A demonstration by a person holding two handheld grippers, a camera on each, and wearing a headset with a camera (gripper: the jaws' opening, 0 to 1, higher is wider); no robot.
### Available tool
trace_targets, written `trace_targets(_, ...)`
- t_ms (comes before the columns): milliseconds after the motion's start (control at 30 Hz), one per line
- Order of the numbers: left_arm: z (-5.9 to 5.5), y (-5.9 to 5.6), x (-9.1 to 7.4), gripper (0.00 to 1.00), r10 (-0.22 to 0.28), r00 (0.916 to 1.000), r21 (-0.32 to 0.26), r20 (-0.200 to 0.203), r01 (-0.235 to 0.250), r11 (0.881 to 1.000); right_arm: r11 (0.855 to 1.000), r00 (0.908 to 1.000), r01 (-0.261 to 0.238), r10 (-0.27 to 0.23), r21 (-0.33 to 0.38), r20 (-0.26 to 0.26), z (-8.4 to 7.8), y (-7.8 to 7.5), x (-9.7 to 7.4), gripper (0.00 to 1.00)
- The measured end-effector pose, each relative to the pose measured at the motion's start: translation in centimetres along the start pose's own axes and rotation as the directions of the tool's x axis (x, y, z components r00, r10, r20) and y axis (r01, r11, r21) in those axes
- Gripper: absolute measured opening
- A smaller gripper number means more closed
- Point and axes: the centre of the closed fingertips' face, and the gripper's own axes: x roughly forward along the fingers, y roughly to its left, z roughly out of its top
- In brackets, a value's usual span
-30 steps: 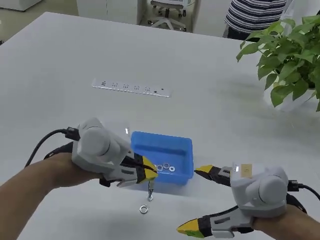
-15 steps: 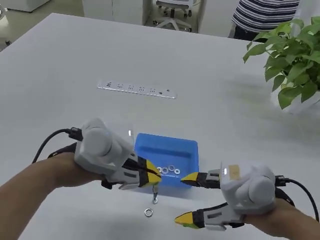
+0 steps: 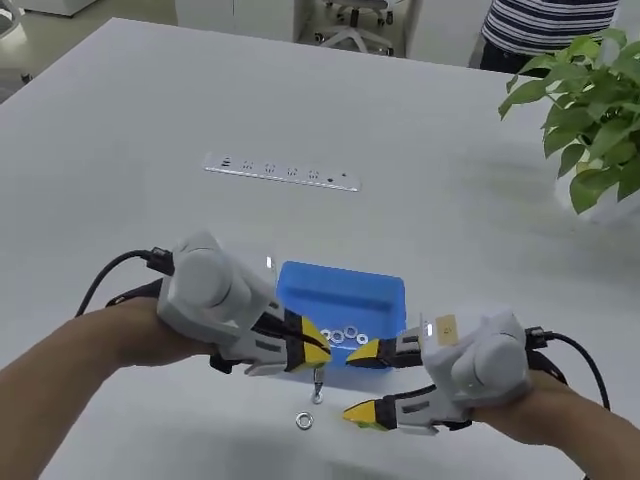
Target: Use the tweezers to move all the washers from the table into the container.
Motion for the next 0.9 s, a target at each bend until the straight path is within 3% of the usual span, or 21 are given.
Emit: trace_targets(900,-0.1,0.2,0.0,0.05,-0.042,0.9988,0.024,-0.027,0.042,0.999,0.989,0.9943,-0.093,0.086,-0.112,-0.064,0.7,-1.3,3.4,0.11)
